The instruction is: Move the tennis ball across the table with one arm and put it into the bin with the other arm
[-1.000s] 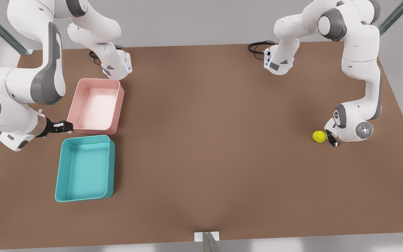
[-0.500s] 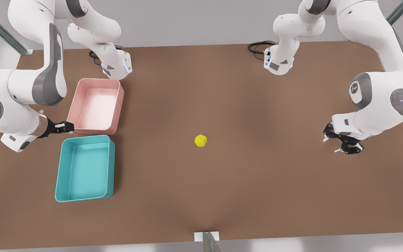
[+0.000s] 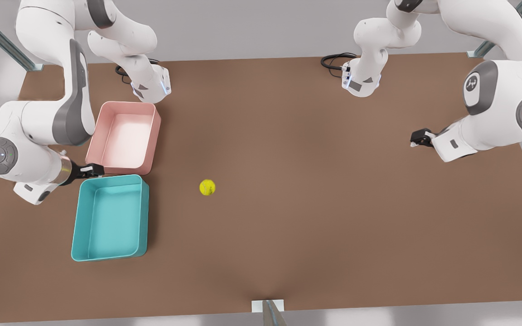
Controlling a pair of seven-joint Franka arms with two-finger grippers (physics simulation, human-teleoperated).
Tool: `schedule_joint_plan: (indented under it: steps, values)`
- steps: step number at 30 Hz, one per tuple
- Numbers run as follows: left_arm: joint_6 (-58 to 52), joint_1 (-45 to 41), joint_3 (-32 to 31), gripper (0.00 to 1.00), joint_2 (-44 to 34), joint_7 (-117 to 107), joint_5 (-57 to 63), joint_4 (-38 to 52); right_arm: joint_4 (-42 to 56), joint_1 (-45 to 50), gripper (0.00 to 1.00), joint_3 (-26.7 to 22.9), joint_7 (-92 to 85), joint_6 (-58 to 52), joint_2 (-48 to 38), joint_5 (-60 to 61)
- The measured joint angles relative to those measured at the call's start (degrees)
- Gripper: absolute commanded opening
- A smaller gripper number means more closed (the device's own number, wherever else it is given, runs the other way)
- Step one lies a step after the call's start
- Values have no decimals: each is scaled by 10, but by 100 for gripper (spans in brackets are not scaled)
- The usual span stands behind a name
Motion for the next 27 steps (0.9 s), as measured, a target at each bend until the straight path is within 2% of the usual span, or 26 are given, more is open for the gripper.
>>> schedule_joint_plan:
  steps: [6,11,15,27]
  values:
    - [-10,-1,-2,100,0,-75,0,0,47,168,100,2,79,97,131,66]
    - [-14,-3,-3,100,-1,-121,0,-1,25,192,100,2,158,219,198,84]
    - [-16,-1,-1,100,0,-149,0,-1,-92,198,100,1,210,320,177,93]
    - [-19,0,0,100,3,-205,-1,-3,-291,242,100,2,314,503,104,102]
